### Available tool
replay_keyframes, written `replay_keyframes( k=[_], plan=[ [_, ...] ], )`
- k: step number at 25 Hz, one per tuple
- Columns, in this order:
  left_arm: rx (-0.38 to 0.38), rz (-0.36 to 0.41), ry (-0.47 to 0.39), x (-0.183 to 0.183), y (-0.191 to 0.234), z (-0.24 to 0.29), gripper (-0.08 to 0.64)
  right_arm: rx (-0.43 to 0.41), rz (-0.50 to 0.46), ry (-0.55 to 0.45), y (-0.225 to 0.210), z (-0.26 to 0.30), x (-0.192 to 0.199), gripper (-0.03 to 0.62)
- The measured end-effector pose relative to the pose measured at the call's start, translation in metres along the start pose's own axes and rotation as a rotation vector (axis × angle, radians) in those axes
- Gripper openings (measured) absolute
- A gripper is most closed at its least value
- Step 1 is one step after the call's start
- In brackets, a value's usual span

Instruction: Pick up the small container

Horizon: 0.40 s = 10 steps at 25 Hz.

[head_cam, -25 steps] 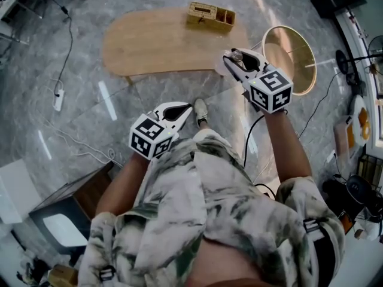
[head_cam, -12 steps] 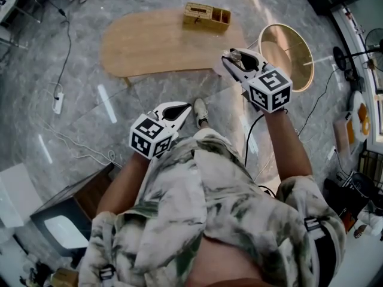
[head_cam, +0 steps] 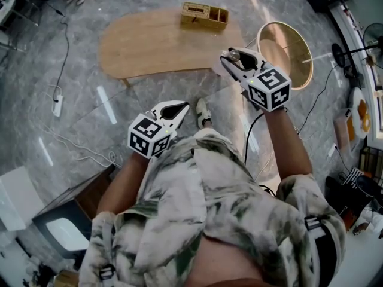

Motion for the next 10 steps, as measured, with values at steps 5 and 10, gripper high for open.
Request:
replay_keyframes(
  k=[5,10],
  plan=[
    [-0.008,-0.007,0.007,-0.004,0.008,0.005,0.023,-0.008,0.006,0.002,-0.008,0.007,-0.003,0.152],
    [-0.012,-0.014,0.009,-0.009,0.017,0.016,0.023,-0.014,0.000,0.003,-0.020,0.014,-0.006,0.152]
  ],
)
Point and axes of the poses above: the fingertips, and each gripper's own axes: z forward along the fingers, y to its left, x out of its underside, the point moved 7 cm from there along -z, backward along the fingers, and after that the axes turned 15 degrees about z, right-handed, at the moved point
